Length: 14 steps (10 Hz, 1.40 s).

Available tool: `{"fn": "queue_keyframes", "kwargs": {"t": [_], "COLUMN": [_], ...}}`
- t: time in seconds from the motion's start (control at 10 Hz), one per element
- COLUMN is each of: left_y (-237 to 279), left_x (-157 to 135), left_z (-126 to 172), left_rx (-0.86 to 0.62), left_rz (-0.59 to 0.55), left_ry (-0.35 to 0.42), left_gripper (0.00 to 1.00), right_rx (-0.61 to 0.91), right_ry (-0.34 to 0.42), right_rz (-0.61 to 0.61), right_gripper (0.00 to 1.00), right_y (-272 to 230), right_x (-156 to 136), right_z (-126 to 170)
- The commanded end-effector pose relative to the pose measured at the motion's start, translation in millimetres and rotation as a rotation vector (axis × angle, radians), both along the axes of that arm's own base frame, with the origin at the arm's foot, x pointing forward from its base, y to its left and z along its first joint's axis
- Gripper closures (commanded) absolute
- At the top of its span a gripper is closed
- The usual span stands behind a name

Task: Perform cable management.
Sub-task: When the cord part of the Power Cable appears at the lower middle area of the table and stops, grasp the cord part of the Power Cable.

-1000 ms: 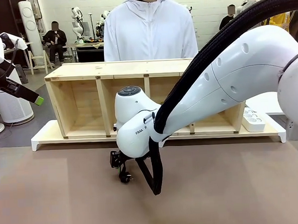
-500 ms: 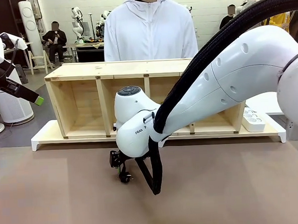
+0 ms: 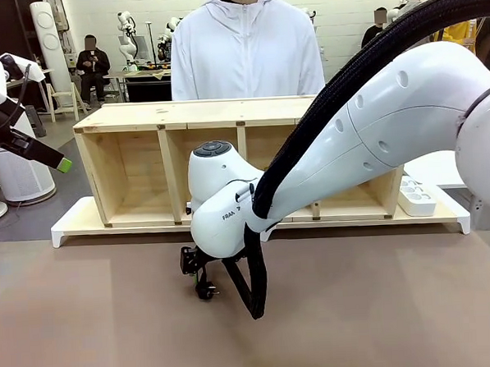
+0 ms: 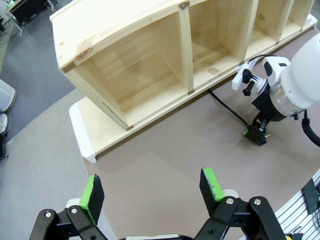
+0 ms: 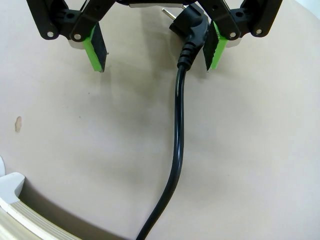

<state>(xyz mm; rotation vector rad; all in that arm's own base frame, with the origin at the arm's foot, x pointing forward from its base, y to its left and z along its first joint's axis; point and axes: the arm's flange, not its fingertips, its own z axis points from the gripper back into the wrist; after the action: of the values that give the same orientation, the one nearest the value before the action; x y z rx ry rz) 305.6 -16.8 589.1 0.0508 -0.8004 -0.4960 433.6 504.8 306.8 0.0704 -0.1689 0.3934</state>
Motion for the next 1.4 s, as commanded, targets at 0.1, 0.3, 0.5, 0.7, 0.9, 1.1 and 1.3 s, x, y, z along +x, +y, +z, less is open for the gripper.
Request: {"fn": "queue_keyframes", "kwargs": {"t": [0.1,0.3,0.5,0.7,0.9,1.1,1.3], "left_y": [0.8,0.8,0.8,0.8,0.8,0.8,0.8], "left_x": [0.0,0.0,0.0,0.0,0.0,0.0,0.0], "left_z": [-0.1,-0.1,-0.1,-0.1,-0.1,-0.1,-0.1], "left_rx": [-0.005,-0.005,-0.005,-0.005,-0.005,-0.005,-0.005], "left_rz": [0.002,0.002,0.002,0.002,0.002,0.002,0.002], "left_ry": [0.002,0.002,0.002,0.002,0.002,0.002,0.002], "left_gripper": [0.0,0.0,0.0,0.0,0.0,0.0,0.0], "right_rx": [0.0,0.0,0.0,0.0,-0.009,-0.014,-0.023], "right_ry": [0.0,0.0,0.0,0.0,0.01,0.012,0.007], "right_rz": [0.0,0.0,0.0,0.0,0.014,0.003,-0.002], "right_gripper": [0.17,0.17,0.17,0.16,0.35,0.53,0.72], "right_y": [0.0,0.0,0.0,0.0,-0.7,-0.9,-0.9], "right_x": [0.0,0.0,0.0,0.0,-0.8,0.4,0.5], "right_z": [0.0,0.0,0.0,0.0,0.4,1.6,1.7]}}
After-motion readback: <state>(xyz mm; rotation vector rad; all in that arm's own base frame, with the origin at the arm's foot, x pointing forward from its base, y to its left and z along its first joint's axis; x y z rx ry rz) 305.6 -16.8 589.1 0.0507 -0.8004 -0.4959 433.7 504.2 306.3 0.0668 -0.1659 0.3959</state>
